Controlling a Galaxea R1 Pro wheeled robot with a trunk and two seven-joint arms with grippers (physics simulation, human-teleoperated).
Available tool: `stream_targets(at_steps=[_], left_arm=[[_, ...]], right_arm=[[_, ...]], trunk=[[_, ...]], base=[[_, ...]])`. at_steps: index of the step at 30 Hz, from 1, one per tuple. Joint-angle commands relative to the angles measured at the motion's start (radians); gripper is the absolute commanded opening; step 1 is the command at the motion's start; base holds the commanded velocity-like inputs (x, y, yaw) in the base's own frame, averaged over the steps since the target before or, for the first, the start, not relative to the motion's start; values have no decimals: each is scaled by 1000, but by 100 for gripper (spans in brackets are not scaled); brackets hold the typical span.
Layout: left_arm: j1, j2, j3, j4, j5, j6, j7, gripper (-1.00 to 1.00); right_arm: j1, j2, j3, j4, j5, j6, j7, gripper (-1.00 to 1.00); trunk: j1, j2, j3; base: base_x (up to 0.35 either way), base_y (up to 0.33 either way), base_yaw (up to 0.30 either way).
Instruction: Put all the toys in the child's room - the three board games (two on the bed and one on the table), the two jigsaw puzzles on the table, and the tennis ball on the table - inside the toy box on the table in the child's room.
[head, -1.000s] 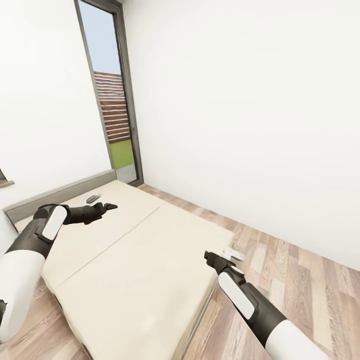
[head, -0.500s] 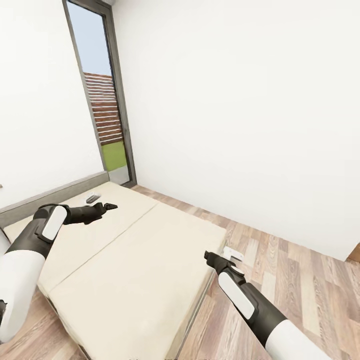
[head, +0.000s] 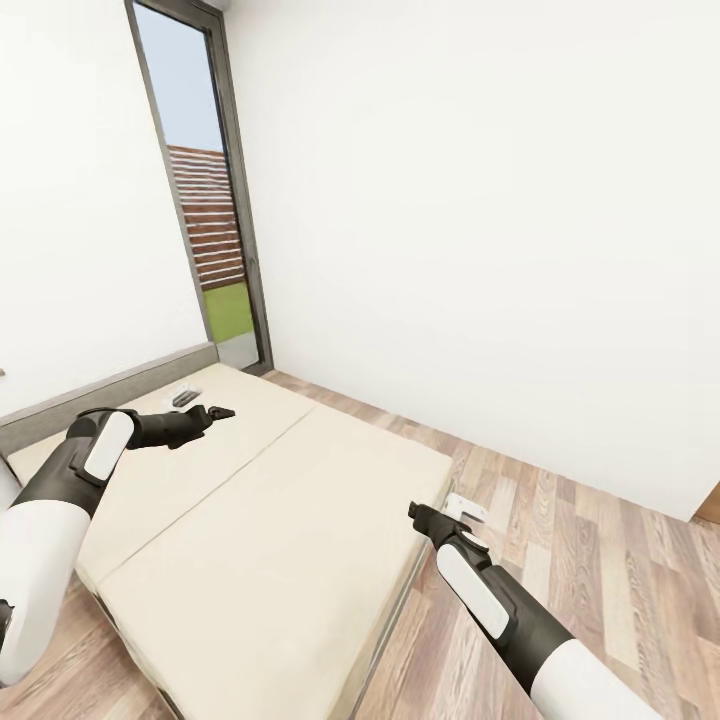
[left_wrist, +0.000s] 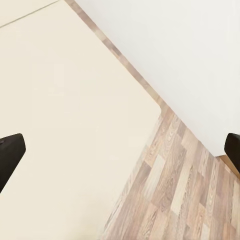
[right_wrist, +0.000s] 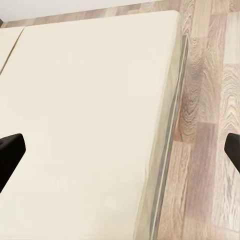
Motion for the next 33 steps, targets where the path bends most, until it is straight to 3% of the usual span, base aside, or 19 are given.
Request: stream_targets(at_steps=[1, 11, 27, 33], left_arm=[[-1, 0, 3, 0, -7, 5, -7, 100], [-1, 0, 3, 0, -7, 5, -8, 100], [-1, 0, 3, 0, -7, 5, -8, 100], [0, 0, 3, 0, -7, 5, -8, 100]], right_arm=[[-1, -1, 3, -2, -3, 4, -7, 100], [-1, -1, 2, -1, -4, 4, -7, 100], [-1, -1, -2, 9, -5, 4, -7, 100], [-1, -1, -3, 12, -5, 4, -7, 100]], trunk=[[1, -2, -2], [1, -2, 0], [1, -2, 12], [1, -2, 17]], base=[[0, 0, 0], [0, 48, -58], [0, 255, -231], [-3, 93, -246]])
